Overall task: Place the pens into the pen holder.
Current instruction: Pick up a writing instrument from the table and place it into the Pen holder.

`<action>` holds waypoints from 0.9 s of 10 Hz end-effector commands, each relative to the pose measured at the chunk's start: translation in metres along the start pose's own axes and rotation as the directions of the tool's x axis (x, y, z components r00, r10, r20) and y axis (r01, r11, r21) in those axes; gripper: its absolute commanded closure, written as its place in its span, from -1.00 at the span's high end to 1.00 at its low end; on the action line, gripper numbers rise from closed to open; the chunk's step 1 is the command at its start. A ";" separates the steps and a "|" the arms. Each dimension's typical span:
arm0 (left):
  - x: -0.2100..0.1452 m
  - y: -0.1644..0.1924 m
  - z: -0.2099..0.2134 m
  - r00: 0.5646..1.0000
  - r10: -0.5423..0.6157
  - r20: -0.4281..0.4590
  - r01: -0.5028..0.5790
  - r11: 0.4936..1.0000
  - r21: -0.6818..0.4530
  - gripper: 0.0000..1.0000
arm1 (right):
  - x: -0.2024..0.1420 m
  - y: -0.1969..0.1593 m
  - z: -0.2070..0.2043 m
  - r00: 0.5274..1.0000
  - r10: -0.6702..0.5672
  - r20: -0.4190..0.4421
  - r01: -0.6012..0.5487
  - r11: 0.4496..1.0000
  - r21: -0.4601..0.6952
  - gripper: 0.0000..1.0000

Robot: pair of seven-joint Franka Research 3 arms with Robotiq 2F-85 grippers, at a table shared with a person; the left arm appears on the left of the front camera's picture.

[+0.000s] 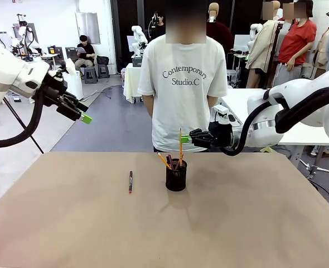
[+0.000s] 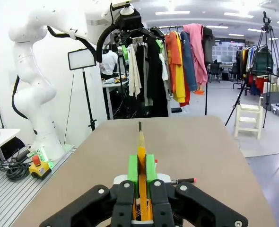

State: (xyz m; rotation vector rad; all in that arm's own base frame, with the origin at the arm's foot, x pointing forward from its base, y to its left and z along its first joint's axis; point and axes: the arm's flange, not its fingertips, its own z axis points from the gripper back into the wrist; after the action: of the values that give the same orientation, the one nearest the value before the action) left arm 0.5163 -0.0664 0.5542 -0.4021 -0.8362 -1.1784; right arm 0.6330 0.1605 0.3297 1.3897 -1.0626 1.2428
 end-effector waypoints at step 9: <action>0.001 0.000 0.002 1.000 0.001 -0.008 -0.001 1.000 0.005 1.00 | 0.009 -0.003 0.001 0.996 0.084 -0.015 -0.084 0.996 0.009 1.00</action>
State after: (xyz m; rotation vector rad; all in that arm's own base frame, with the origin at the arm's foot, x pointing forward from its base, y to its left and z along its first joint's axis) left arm 0.5163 -0.0664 0.5542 -0.4021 -0.8362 -1.1784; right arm 0.6355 0.1607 0.3352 1.3681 -1.1002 1.2824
